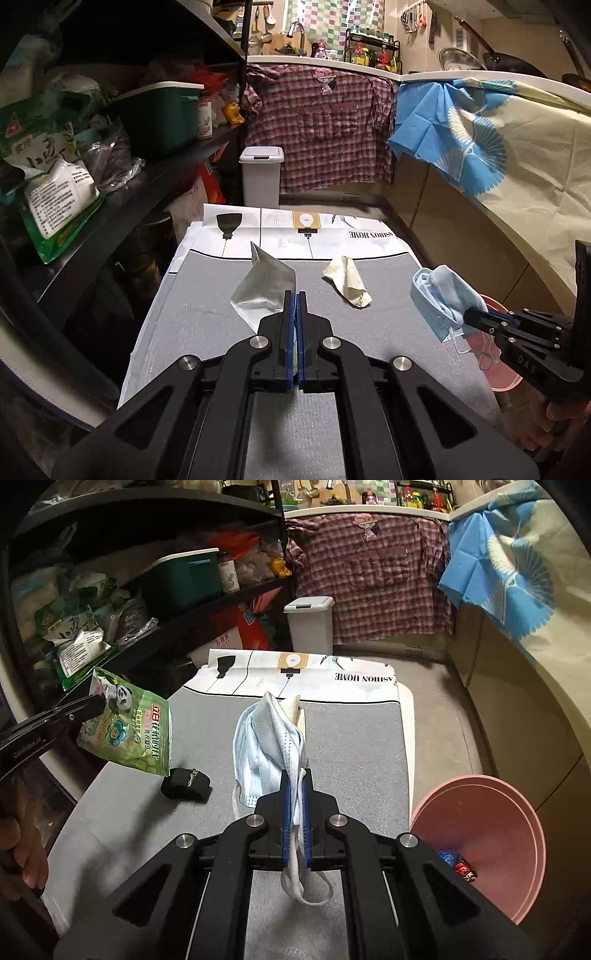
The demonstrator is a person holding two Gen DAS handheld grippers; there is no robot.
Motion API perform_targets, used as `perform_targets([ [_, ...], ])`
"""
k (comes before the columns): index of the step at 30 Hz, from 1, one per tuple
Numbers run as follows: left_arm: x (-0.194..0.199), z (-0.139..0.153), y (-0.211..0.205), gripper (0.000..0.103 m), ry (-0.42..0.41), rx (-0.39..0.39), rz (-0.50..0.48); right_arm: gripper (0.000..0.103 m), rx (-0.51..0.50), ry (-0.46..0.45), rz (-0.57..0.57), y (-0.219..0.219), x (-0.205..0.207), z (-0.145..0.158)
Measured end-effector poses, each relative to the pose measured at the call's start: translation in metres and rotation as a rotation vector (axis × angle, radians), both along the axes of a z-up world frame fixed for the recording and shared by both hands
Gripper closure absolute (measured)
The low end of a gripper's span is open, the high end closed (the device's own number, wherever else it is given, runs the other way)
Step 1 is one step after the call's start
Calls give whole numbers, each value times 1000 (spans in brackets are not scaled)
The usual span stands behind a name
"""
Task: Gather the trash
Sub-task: 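Lift the green pouch and face mask and carry them toward the pink bucket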
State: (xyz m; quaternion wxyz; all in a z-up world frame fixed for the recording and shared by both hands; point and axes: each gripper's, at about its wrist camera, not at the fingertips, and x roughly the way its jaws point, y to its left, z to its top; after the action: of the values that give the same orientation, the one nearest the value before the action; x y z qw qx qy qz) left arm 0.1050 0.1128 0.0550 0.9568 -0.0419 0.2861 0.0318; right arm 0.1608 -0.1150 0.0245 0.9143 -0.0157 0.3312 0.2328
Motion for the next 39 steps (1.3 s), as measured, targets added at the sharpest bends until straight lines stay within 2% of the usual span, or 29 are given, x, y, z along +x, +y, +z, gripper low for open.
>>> perform_targets([
  [17, -32, 12, -28, 102, -37, -19, -26, 97, 25, -39, -60, -33, -29, 31],
  [26, -31, 15, -49, 102, -44, -15, -68, 97, 45, -81, -99, -58, -37, 60],
  [39, -24, 11, -79, 102, -30, -16, -120, 97, 2, -119, -168, -100, -31, 75],
])
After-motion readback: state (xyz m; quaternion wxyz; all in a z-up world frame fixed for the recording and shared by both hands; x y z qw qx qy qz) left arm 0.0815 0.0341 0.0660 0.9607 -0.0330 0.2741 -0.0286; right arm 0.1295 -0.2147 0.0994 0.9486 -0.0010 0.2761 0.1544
